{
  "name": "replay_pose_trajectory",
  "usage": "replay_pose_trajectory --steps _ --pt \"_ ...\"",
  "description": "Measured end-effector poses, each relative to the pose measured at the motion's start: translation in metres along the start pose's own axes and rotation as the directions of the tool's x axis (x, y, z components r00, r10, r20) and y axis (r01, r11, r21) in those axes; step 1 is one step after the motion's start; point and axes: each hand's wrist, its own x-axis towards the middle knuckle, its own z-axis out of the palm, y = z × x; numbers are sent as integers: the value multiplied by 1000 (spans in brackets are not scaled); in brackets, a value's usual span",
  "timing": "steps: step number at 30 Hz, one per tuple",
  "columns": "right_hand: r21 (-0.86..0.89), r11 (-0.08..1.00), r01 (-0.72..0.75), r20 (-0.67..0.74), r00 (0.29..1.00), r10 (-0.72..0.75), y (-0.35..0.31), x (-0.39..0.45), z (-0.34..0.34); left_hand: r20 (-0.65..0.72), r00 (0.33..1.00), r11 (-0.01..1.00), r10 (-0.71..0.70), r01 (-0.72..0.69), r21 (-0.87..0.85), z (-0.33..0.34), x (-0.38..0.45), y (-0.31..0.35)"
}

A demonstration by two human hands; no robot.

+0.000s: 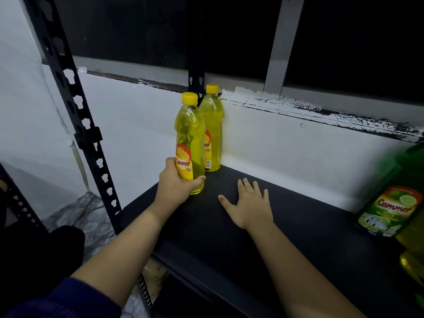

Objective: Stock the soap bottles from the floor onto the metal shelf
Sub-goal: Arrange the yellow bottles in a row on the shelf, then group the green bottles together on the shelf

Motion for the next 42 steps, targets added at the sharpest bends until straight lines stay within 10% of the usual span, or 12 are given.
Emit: replay_pose_trajectory --steps 19,23,28,42 --pt "144 987 68 -72 996 -58 3 -19 -9 -10 1000 999 -18 19 49 2 -13 -8" --pt "239 952 190 -241 962 -131 17 -59 -35 -271 920 932 283 -196 306 -5 -56 1" --pt "313 923 225 -436 897 -71 46 -111 -76 -128 852 852 508 -476 216 9 -82 36" --pt "154 988 19 -946 291 142 145 -255 -136 264 790 826 553 -480 -295 143 -135 161"
